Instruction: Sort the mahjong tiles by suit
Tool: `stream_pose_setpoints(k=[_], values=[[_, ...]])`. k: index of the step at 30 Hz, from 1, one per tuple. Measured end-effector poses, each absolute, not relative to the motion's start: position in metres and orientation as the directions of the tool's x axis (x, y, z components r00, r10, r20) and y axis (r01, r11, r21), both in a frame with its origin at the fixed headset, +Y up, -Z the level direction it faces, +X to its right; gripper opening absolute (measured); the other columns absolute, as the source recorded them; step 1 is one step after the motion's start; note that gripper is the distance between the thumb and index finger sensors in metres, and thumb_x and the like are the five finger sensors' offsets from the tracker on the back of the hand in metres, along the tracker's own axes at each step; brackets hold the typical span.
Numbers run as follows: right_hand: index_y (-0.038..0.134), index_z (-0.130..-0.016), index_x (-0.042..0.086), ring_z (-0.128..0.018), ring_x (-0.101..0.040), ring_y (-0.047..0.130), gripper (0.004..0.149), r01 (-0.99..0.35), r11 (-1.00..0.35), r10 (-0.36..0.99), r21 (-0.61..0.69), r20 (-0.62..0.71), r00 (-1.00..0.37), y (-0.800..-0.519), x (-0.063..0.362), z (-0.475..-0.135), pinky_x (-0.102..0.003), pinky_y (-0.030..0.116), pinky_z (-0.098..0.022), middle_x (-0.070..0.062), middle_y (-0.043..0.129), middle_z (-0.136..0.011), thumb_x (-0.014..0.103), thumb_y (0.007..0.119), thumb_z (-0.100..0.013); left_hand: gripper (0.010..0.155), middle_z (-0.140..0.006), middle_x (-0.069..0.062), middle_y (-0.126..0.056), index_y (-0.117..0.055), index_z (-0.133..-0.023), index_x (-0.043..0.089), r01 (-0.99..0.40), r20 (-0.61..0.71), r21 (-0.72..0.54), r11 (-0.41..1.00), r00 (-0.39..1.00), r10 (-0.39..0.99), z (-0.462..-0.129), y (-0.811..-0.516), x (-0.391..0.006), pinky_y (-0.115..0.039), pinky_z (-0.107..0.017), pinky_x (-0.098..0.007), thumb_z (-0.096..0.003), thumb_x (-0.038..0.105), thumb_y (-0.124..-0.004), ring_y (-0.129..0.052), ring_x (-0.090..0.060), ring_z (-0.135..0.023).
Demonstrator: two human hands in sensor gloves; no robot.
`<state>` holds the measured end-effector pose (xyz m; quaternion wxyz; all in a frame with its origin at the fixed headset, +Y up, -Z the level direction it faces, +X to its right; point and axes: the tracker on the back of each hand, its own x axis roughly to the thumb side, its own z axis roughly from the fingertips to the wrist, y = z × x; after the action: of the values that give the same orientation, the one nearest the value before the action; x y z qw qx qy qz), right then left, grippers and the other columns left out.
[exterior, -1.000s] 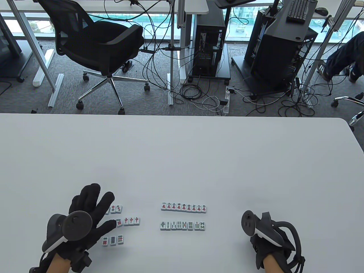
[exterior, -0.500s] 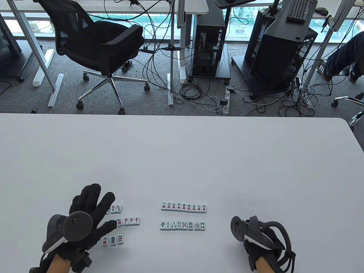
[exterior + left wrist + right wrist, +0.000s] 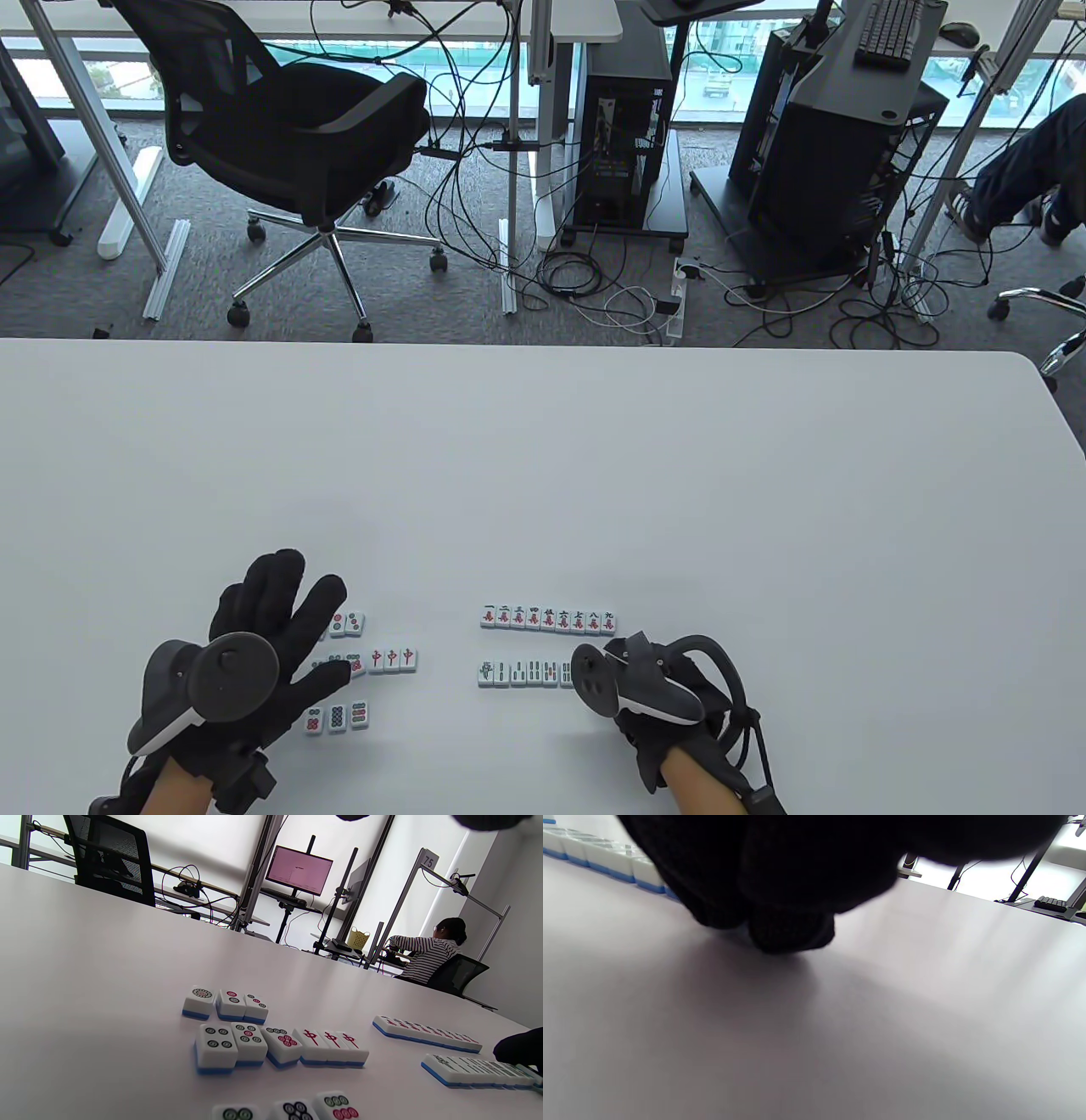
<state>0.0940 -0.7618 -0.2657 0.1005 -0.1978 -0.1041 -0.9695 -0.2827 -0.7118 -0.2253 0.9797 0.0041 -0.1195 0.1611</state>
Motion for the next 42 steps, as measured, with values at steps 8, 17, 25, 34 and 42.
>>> stream_pose_setpoints(k=[8, 17, 25, 34, 42], values=[[0.070, -0.097, 0.008, -0.023, -0.013, 0.091, 0.061, 0.222, -0.964, -0.148, 0.149, 0.396, -0.906, -0.760, 0.098, -0.262, -0.031, 0.084, -0.017, -0.006, 0.096, -0.056, 0.036, 0.083, -0.045, 0.082, -0.114, 0.010, 0.002, -0.033, -0.109, 0.042, -0.313, 0.241, -0.031, 0.949, 0.919, 0.311, -0.225, -0.713, -0.282, -0.017, -0.081, -0.057, -0.0385, 0.074, -0.060, -0.005, -0.024, -0.114], [0.063, -0.103, 0.012, -0.051, -0.028, 0.092, 0.070, -0.019, -1.000, 0.019, 0.003, 0.303, -0.953, -0.708, 0.141, -0.252, -0.044, 0.083, -0.039, -0.015, 0.087, -0.081, 0.051, 0.074, -0.047, 0.082, -0.114, 0.011, 0.002, -0.033, -0.109, 0.042, -0.309, 0.233, -0.032, 0.950, 0.923, 0.308, -0.225, -0.714, -0.283, -0.017, -0.081, -0.057, -0.0383, 0.074, -0.061, -0.005, -0.023, -0.114], [0.051, -0.110, 0.022, -0.095, -0.039, 0.065, 0.073, -0.118, -0.964, 0.061, -0.238, 0.237, -0.970, -0.676, 0.194, -0.231, -0.063, 0.055, -0.070, -0.014, 0.054, -0.113, 0.058, 0.067, -0.049, 0.082, -0.114, 0.011, 0.002, -0.033, -0.109, 0.042, -0.301, 0.204, -0.038, 0.953, 0.931, 0.302, -0.228, -0.717, -0.287, -0.017, -0.081, -0.057, -0.0385, 0.073, -0.061, -0.004, -0.023, -0.114], [0.029, -0.113, 0.038, -0.107, -0.038, 0.005, 0.075, -0.219, -0.950, 0.199, -0.221, 0.109, -0.974, -0.700, 0.235, -0.241, -0.069, 0.010, -0.072, -0.006, 0.009, -0.120, 0.064, 0.061, -0.050, 0.082, -0.113, 0.011, 0.006, -0.031, -0.109, 0.042, -0.265, 0.141, -0.006, 0.964, 0.954, 0.264, -0.231, -0.723, -0.296, -0.008, -0.080, -0.055, -0.0385, 0.073, -0.061, 0.006, -0.022, -0.111], [0.024, -0.112, 0.040, -0.105, -0.036, -0.004, 0.076, -0.170, -0.966, 0.142, -0.197, 0.147, -0.979, -0.716, 0.216, -0.247, -0.068, 0.002, -0.069, -0.005, 0.004, -0.119, 0.066, 0.058, -0.050, 0.084, -0.113, 0.012, 0.005, -0.031, -0.108, 0.043, -0.213, 0.110, -0.008, 0.977, 0.971, 0.213, -0.236, -0.733, -0.300, -0.011, -0.080, -0.055, -0.0372, 0.071, -0.067, 0.004, -0.021, -0.111]])
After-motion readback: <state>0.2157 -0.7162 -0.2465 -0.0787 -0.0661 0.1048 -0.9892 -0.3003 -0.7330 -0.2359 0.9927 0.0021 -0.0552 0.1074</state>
